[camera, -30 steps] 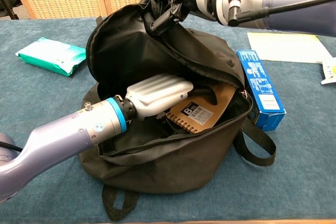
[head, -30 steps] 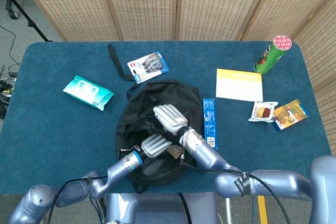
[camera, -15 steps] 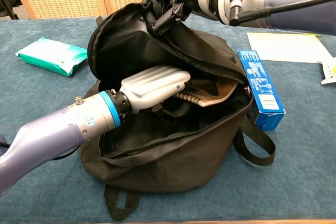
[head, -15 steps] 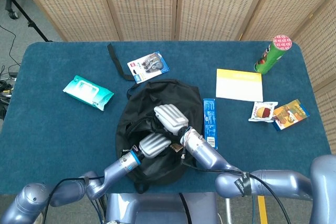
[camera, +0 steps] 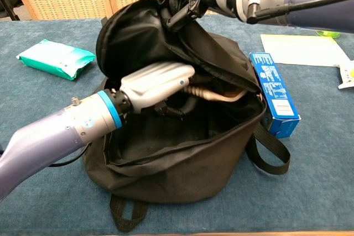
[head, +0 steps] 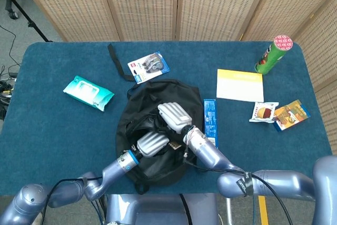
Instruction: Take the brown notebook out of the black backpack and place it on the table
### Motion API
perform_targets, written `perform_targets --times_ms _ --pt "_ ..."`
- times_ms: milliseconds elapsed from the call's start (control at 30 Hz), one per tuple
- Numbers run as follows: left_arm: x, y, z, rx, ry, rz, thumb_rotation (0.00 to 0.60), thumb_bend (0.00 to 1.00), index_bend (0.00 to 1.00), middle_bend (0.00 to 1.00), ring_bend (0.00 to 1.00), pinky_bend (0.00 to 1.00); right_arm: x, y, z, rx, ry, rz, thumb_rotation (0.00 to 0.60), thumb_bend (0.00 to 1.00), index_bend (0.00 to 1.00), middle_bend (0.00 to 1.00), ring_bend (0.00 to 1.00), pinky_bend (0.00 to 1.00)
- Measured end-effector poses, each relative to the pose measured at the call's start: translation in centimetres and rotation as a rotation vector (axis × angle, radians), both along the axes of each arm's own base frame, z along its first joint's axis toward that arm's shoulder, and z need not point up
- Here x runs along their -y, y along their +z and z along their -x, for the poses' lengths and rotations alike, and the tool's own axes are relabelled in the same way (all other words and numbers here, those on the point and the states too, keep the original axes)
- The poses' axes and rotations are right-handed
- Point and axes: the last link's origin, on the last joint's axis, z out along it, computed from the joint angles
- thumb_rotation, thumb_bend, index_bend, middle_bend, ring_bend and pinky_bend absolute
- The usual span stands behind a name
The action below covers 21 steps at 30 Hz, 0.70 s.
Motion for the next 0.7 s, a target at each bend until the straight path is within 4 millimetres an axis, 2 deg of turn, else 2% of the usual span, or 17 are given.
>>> perform_targets --times_ms 167,500,700 --pt "0.3 0.9 0.9 0.092 0.010 -0.004 0.600 1.00 0.75 0.53 0.35 0.39 0.3 0.2 0.8 -0.010 -0.020 0.011 0.600 0.72 0.70 0.67 0.55 0.59" --pt "0.7 2.3 3.6 0.191 0.049 0.030 0.600 1.00 0.76 0.54 0.35 0.39 1.4 0.4 2.3 -0.013 -0.071 0.051 0.600 0.72 0.70 0.67 0.55 0.59" --pt "1.7 3.2 4.9 0.242 0.063 0.073 0.600 1.00 0.76 0.54 0.35 0.39 2.5 0.4 3.2 -0.004 -0.132 0.108 0.600 0.72 0.70 0.67 0.55 0.59"
